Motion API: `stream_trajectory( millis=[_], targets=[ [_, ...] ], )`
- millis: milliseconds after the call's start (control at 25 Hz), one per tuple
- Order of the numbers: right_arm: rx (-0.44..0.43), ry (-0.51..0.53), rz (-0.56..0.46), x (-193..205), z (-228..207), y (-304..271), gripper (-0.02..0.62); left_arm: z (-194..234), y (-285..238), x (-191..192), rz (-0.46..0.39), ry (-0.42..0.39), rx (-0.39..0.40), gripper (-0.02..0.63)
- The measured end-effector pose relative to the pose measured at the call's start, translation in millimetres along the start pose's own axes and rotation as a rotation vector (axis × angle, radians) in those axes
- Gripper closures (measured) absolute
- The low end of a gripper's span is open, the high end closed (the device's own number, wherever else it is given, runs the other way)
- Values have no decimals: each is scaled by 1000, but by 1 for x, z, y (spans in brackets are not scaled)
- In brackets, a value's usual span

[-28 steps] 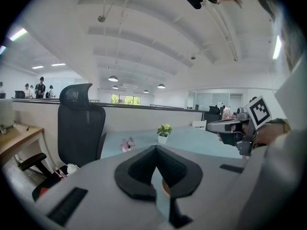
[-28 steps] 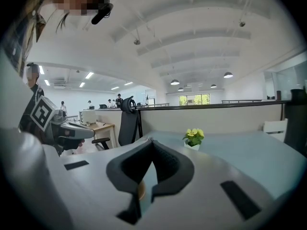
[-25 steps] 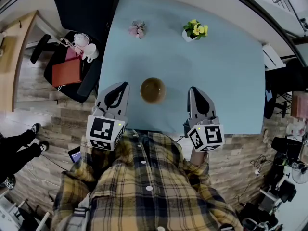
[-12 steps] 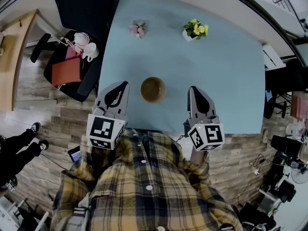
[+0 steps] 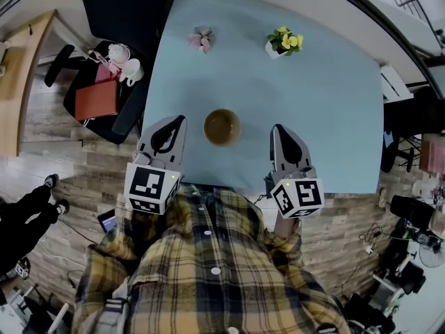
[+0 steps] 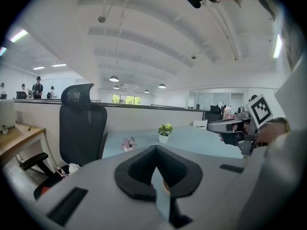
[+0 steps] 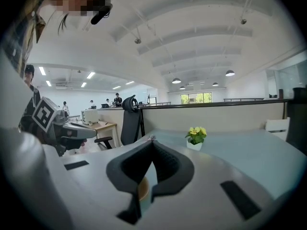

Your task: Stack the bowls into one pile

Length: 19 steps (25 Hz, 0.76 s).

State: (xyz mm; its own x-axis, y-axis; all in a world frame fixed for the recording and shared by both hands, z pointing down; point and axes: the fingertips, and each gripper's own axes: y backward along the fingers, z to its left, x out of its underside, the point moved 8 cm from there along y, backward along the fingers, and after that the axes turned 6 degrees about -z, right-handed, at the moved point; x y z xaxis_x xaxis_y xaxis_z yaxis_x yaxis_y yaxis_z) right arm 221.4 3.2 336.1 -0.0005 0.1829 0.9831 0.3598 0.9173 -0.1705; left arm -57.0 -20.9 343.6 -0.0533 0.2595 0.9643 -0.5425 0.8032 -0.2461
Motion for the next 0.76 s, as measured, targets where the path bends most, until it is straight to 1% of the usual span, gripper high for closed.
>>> stream_trajectory(
  millis=[320, 760],
  targets=[
    [-6, 4, 4, 1, 0, 1, 594, 3, 2, 1, -1, -1, -13, 615],
    [5, -1, 16, 7, -1, 2, 594, 6, -2, 4, 1, -6, -12, 615]
  ],
)
